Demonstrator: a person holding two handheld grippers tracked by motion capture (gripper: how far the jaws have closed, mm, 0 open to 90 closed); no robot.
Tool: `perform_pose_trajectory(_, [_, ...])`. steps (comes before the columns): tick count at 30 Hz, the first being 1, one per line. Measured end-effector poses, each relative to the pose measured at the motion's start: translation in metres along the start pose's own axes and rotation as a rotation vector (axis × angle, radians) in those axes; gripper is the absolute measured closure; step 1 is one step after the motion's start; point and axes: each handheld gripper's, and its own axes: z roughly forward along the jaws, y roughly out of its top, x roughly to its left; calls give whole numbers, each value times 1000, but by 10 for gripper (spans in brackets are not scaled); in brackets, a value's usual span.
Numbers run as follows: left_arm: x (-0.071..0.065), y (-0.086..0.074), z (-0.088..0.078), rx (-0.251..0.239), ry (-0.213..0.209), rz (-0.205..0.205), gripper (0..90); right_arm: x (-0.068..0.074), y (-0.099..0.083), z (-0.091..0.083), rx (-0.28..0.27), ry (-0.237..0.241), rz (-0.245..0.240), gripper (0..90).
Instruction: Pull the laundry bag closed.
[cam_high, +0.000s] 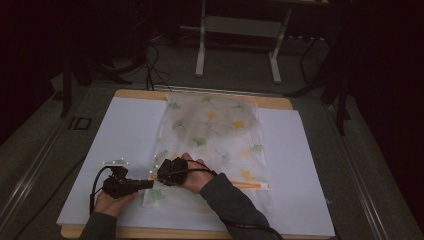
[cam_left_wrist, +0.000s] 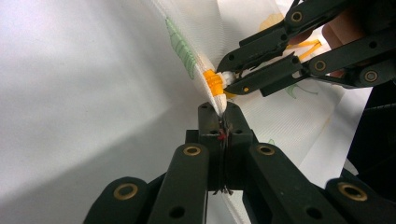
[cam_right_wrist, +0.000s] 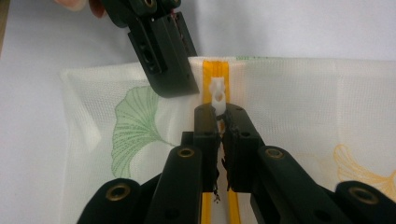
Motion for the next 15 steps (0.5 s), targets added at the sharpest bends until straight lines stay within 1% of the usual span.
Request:
perform_pose_trajectory(6, [0, 0, 0, -4, -3, 0, 893, 0, -1, -2, 2, 1, -1, 848])
perform_pose_trajectory(15, [0, 0, 1, -3, -3, -3, 893, 3, -3, -1, 6, -16, -1, 848])
